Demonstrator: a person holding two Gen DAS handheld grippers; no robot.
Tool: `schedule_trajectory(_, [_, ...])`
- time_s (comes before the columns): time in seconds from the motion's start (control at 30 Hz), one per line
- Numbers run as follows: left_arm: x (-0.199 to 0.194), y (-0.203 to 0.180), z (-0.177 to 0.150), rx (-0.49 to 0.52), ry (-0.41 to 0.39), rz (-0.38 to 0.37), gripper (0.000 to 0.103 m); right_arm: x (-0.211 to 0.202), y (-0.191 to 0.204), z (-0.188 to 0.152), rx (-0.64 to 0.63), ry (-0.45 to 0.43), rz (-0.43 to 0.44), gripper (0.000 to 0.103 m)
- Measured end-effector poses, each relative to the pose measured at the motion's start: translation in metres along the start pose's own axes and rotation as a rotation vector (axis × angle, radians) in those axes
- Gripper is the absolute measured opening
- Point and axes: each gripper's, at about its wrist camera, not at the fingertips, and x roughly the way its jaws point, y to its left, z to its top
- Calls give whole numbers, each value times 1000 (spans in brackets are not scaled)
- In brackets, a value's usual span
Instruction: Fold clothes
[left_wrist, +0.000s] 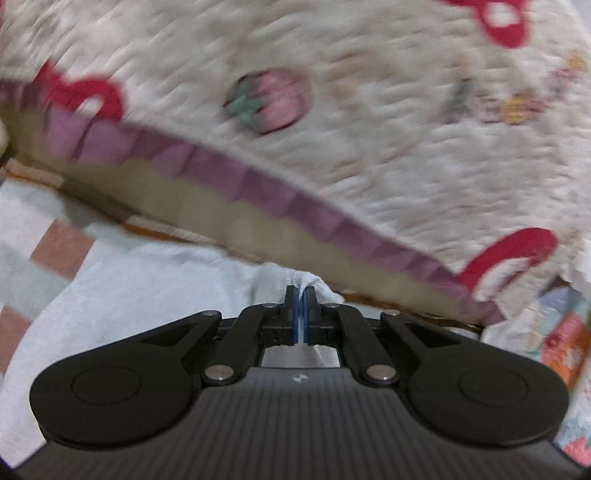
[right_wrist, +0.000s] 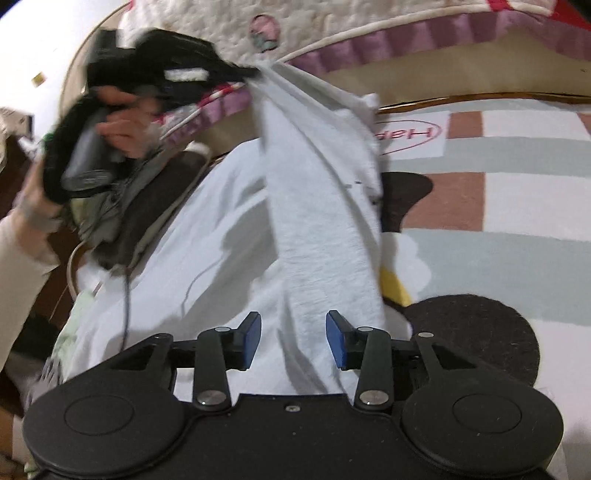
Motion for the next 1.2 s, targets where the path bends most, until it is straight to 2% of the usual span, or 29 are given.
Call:
schedule_trajectory(0.13, [-7,-36,-1,99,-22,-41,1,3,-2,-2,56,-55,-56,44])
schedule_trajectory(0.2, [-7,-49,1,124,-25,-57,1,6,4,-3,6,-71,-106,44])
schedule_trajectory(0.37, [5,-66,11,99,-2,-87,1,13,24,-7,-162,-85,-222,46])
schedule_trajectory(0.4, [7,-70,12,107,-2,-88,1,12,25,-7,-174,-95,-235,43])
schedule_trajectory(0.43, [9,-76,13,126,-5,-81,1,10,25,-7,-178,-105,-241,24])
schedule_trajectory(0.47, [11,-82,14,147,-8,-72,1,6,23,-4,-161,-114,-228,12])
schedule_trajectory(0.5, [14,-88,15,167,-11,-69,1,-1,19,0,-131,-127,-209,8])
schedule_trajectory(0.67, [36,-116,21,233,-4,-72,1,-59,3,16,47,-222,-93,7])
schedule_trajectory(0.73, [48,-126,21,248,4,-73,1,-82,-13,16,132,-258,-25,7])
schedule_trajectory(0.77, [57,-132,19,255,14,-74,1,-88,-21,16,171,-267,-18,7])
schedule_trajectory(0.9, [94,-151,5,241,47,-112,1,-95,-50,13,271,-258,-80,7])
schedule_trajectory(1.07, [123,-161,-6,167,-7,-167,1,-119,-70,9,344,-327,-41,6])
schedule_trajectory(1.13, [138,-166,-11,181,9,-178,1,-122,-80,7,363,-321,-101,5])
schedule_trajectory(1.2, [161,-174,-21,210,94,-153,1,-113,-88,3,391,-245,-193,5])
